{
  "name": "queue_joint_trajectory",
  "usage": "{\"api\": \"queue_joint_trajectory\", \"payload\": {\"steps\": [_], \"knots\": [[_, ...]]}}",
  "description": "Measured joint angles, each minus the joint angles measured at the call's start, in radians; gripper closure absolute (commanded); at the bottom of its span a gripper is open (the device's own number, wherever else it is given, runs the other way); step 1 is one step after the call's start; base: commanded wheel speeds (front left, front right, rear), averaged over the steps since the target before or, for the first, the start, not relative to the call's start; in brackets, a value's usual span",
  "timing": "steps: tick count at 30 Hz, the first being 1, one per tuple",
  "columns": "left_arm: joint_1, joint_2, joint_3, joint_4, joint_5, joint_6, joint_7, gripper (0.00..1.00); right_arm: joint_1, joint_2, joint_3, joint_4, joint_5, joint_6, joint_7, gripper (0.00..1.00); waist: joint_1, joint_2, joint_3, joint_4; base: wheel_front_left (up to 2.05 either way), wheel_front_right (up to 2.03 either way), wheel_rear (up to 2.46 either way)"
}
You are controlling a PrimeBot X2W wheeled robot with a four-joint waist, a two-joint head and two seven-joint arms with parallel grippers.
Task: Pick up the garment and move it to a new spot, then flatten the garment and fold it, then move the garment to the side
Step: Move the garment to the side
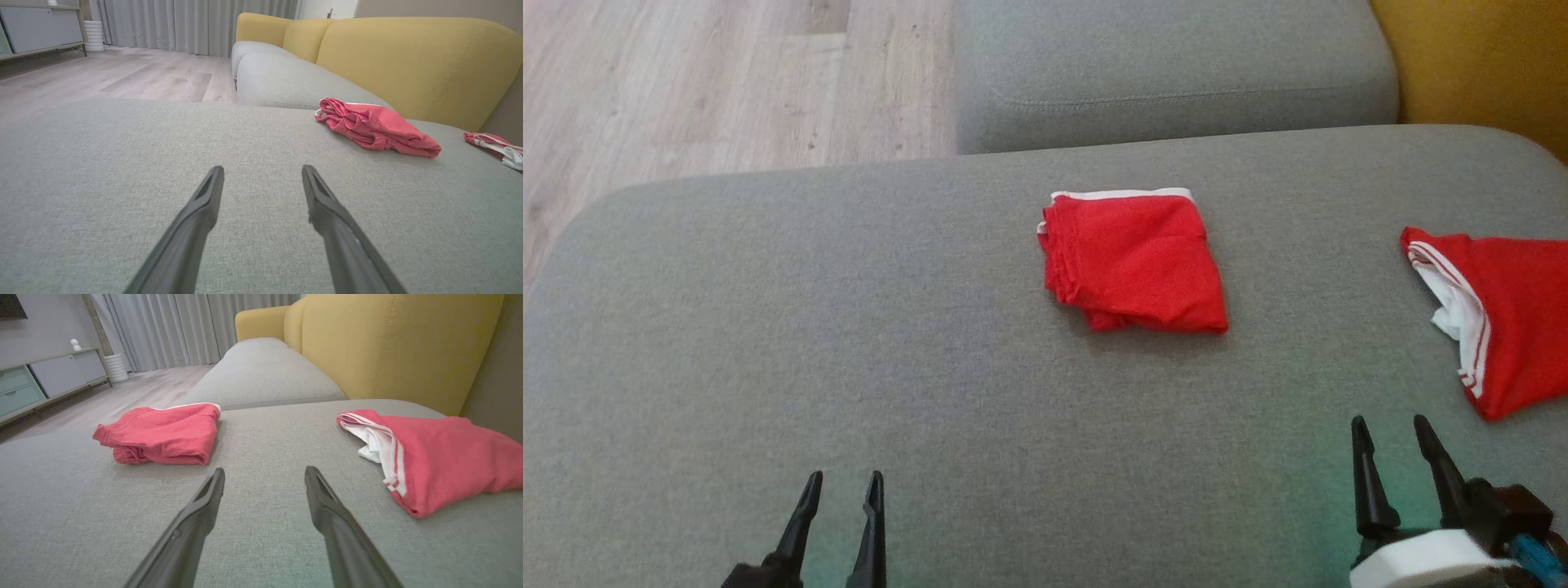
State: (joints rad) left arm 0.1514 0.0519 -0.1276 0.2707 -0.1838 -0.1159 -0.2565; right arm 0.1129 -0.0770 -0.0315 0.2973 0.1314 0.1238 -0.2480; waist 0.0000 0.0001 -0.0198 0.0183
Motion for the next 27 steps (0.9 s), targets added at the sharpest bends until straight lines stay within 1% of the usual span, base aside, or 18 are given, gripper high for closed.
{"api": "queue_joint_trajectory", "payload": {"steps": [2,4,5,9,11,12,14,17,20,25,27], "knots": [[0.000,0.000,-0.002,-0.001,0.000,0.000,0.000,0.00,-0.010,0.000,0.010,0.009,0.024,0.000,0.000,0.00,0.0000,0.0000,0.006,0.007,0.00,0.00,0.00],[-0.001,0.000,-0.009,-0.004,-0.002,0.000,0.000,0.00,-0.042,-0.001,0.028,0.024,0.070,0.000,0.002,0.00,0.0000,0.0000,0.015,0.017,0.00,0.00,0.00],[-0.002,0.000,-0.014,-0.007,-0.003,0.000,0.000,0.00,-0.069,-0.001,0.031,0.026,0.100,0.000,0.020,0.00,0.0000,0.0000,0.020,0.021,0.00,0.00,0.00],[-0.020,0.000,-0.042,-0.015,-0.003,-0.002,0.000,0.00,-0.248,-0.025,0.030,0.019,0.247,0.000,0.155,0.00,0.0000,0.0000,0.064,0.042,0.00,0.00,0.00],[-0.049,0.000,-0.061,-0.015,-0.005,-0.008,0.000,0.00,-0.345,-0.058,0.033,0.018,0.293,0.000,0.231,0.00,0.0003,0.0000,0.088,0.059,0.00,0.00,0.00],[-0.049,0.000,-0.061,-0.015,-0.005,-0.008,0.000,0.00,-0.345,-0.058,0.033,0.018,0.293,0.000,0.231,0.00,0.0003,0.0000,0.088,0.059,0.00,0.00,0.00],[-0.078,0.000,-0.081,-0.017,-0.016,-0.007,0.000,0.00,-0.431,-0.075,0.014,0.031,0.333,0.000,0.295,0.00,0.0002,0.0000,0.114,0.080,0.00,0.00,0.00],[-0.118,0.000,-0.116,-0.017,-0.026,-0.008,0.000,0.00,-0.518,-0.117,0.006,0.090,0.342,0.000,0.407,0.00,0.0003,0.0000,0.150,0.123,0.00,0.00,0.00],[-0.147,-0.001,-0.150,-0.017,-0.039,-0.007,0.000,0.00,-0.571,-0.137,-0.020,0.173,0.358,0.000,0.486,0.00,0.0002,0.0000,0.189,0.169,0.00,0.00,0.00],[-0.181,-0.001,-0.196,-0.017,-0.048,-0.006,0.000,0.00,-0.643,-0.158,-0.038,0.317,0.353,0.000,0.564,0.00,0.0002,-0.0001,0.247,0.248,0.00,0.00,0.00],[-0.190,-0.001,-0.203,-0.019,-0.056,0.003,0.000,0.00,-0.665,-0.159,-0.043,0.368,0.347,0.000,0.566,0.00,0.0002,-0.0001,0.268,0.275,0.00,0.00,0.00]]}}
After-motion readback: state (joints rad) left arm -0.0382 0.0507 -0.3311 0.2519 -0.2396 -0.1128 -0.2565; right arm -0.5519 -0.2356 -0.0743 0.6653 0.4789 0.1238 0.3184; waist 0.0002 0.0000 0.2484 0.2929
